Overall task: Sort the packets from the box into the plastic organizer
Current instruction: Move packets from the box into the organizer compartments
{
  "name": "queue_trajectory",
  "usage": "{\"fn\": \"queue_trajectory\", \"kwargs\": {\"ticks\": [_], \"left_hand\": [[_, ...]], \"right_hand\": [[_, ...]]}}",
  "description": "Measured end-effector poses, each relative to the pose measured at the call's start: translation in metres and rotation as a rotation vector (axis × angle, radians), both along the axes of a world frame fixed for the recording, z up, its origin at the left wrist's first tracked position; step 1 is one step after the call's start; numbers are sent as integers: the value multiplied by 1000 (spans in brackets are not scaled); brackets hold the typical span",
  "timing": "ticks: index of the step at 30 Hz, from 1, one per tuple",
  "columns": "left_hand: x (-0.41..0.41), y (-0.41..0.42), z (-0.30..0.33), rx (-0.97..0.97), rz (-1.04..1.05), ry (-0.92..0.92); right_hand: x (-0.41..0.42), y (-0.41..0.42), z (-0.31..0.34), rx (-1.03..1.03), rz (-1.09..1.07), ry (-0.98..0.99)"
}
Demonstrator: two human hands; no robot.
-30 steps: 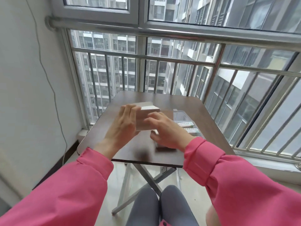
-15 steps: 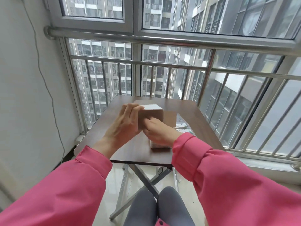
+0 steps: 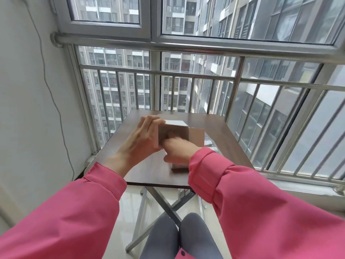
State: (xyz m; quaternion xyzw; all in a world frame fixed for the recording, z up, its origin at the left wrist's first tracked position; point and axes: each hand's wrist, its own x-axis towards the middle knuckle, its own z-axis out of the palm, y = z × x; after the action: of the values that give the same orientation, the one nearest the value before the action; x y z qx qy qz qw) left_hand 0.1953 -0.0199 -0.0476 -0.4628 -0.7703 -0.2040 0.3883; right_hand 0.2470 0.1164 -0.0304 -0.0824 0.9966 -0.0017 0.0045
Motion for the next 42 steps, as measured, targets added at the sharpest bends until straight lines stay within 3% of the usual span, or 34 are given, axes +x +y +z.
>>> {"fn": "queue_trajectory", "kwargs": {"ticks": [12, 27, 36, 42], "left_hand": [[12, 2, 8, -14, 12, 77], [16, 5, 5, -35, 0, 114], [8, -2, -8, 16, -10, 6], [0, -5, -14, 26, 51, -58]], "right_hand": [[8, -2, 2, -130, 12, 36], [-10, 2, -12, -63, 1, 33], [3, 1, -10, -143, 46, 16], [7, 5, -20, -182, 111, 182]]}}
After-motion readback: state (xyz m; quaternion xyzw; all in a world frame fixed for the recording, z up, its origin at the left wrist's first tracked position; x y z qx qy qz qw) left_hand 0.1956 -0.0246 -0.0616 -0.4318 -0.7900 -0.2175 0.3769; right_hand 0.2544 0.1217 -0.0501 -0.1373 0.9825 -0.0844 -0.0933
